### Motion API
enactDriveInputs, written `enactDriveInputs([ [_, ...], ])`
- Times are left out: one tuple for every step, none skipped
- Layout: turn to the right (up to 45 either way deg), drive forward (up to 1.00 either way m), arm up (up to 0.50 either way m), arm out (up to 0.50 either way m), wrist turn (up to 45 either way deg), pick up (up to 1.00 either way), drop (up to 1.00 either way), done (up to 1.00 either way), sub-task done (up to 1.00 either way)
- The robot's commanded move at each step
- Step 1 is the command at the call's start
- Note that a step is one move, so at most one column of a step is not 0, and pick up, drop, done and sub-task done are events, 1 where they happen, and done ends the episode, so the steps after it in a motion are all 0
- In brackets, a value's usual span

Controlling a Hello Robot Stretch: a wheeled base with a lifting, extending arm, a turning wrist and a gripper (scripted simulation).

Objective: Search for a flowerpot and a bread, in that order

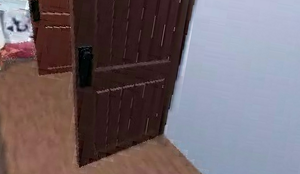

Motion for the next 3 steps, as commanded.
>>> enactDriveInputs([
  [-42.0, 0.00, 0.00, 0.00, 0.0, 0.00, 0.00, 0.00, 0.00],
  [0.0, 1.00, 0.00, 0.00, 0.0, 0.00, 0.00, 0.00, 0.00],
  [0.0, 1.00, 0.00, 0.00, 0.0, 0.00, 0.00, 0.00, 0.00],
])
